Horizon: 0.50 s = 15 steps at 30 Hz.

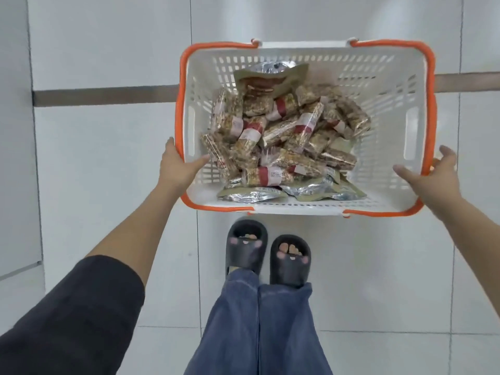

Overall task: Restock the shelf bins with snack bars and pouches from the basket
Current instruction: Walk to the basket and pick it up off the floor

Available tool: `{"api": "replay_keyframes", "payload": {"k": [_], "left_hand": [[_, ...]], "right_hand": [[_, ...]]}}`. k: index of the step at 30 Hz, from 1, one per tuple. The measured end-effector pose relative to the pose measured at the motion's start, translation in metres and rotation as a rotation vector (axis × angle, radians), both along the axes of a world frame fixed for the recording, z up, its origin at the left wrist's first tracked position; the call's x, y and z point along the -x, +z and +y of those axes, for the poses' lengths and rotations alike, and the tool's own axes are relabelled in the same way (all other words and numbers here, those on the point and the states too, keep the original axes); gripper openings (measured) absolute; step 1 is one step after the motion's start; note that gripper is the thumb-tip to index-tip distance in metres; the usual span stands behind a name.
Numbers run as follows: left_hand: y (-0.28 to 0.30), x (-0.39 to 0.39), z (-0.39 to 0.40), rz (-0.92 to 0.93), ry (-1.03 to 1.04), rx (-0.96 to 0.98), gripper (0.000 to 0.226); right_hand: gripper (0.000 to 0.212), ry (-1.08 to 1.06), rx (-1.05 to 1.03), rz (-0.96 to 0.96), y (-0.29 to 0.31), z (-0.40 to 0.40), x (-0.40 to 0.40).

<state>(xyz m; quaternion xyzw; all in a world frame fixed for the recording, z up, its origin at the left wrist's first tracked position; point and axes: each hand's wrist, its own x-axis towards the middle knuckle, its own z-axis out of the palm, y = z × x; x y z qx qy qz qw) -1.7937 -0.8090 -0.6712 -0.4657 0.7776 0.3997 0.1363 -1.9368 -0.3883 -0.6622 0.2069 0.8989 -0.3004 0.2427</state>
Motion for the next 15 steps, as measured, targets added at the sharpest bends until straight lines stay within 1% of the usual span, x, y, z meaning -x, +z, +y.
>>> {"api": "replay_keyframes", "payload": {"k": [4,6,7,8,10,13,15], "left_hand": [[-0.029,0.015,-0.004,0.08,0.114,0.094,0.045],[-0.041,0.018,-0.007,0.057,0.154,0.179,0.025],[-0.045,0.019,-0.007,0.036,0.16,0.23,0.021],[-0.046,0.019,-0.005,0.014,0.163,0.283,0.023],[-0.045,0.02,-0.002,-0.005,0.169,0.347,0.025],[-0.032,0.019,-0.003,-0.026,0.157,0.346,0.024],[-0.011,0.017,-0.008,-0.061,0.141,0.355,0.024]], "right_hand": [[0.056,-0.06,-0.049,0.076,-0.028,-0.004,0.011],[0.033,-0.157,-0.023,0.083,-0.039,-0.002,0.019],[0.023,-0.202,-0.011,0.076,-0.041,-0.003,0.023],[0.02,-0.228,-0.011,0.071,-0.043,-0.004,0.025],[0.028,-0.245,-0.049,0.091,-0.044,-0.007,0.027],[0.024,-0.243,-0.076,0.111,-0.031,-0.015,0.025],[0.023,-0.233,-0.085,0.091,-0.012,-0.019,0.021]]}}
